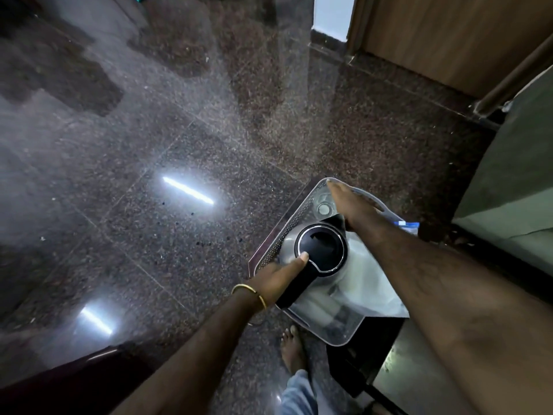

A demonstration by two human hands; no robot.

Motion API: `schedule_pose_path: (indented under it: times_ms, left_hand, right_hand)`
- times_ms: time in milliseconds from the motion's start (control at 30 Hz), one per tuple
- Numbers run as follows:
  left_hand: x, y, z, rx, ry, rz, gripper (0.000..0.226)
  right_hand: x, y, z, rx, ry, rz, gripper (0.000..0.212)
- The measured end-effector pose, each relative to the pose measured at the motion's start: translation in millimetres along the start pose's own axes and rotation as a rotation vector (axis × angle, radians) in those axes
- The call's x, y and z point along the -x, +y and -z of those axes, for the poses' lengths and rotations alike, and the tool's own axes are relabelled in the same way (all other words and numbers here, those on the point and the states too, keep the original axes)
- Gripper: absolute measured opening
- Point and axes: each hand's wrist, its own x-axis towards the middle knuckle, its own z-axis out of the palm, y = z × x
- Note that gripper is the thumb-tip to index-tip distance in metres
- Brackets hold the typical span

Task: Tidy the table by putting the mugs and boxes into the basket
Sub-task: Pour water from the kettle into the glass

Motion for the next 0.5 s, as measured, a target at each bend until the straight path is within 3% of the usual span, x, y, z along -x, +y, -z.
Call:
schedule_pose_path:
  times_ms: [133,233,500]
  left_hand:
    - [-1.4,-8.3,-14.4,0.079,0.078,0.017,0.075]
    - [-6.3,-17.0,-19.9,0.044,0.149,0.023,0.081]
    - [2.9,-9.3,-35.9,0.145,0.397,-0.027,0.077]
  right_hand:
    - [-7.3,0.3,-1.7,-0.130,0.048,-0.022,0.057]
    - [6.5,5.5,-2.3,-0.197,0.113,-0.055,0.068]
    - [96.3,16.9,29.6,-0.600,0.530,-0.019,0.072]
